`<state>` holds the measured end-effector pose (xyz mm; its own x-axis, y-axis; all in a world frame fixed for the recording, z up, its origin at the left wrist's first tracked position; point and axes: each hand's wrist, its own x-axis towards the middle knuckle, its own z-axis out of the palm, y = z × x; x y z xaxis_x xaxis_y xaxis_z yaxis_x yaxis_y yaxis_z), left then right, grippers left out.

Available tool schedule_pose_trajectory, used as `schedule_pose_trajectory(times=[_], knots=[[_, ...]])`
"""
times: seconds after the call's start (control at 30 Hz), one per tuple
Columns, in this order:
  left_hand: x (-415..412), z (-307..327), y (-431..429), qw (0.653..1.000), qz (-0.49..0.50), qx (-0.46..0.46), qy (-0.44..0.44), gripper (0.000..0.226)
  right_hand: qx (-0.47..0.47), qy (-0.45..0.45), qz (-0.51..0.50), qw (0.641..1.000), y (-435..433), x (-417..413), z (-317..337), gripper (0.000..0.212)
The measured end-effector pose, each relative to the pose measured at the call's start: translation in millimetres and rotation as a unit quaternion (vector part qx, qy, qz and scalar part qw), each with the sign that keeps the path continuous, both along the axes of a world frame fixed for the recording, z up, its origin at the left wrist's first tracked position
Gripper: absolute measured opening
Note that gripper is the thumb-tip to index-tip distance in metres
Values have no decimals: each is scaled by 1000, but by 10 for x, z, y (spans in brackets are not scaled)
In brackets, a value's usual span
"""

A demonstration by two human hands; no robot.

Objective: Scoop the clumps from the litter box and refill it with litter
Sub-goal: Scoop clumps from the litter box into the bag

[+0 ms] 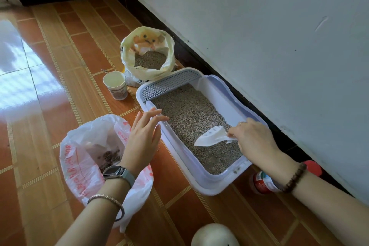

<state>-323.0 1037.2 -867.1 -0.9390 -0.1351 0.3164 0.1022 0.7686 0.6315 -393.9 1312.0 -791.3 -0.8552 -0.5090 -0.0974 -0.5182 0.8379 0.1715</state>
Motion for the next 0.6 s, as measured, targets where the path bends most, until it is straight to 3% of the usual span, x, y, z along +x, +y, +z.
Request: schedule_pose_trajectory(times=[0.3, 0.6], knots=[[-9, -8, 7, 1000, 2, -12, 5, 27, -24, -188, -85, 978, 137, -4, -98, 46], [-22, 62, 66, 998, 1, -47, -41, 28, -63, -220, -103, 968, 94, -71, 85, 53]])
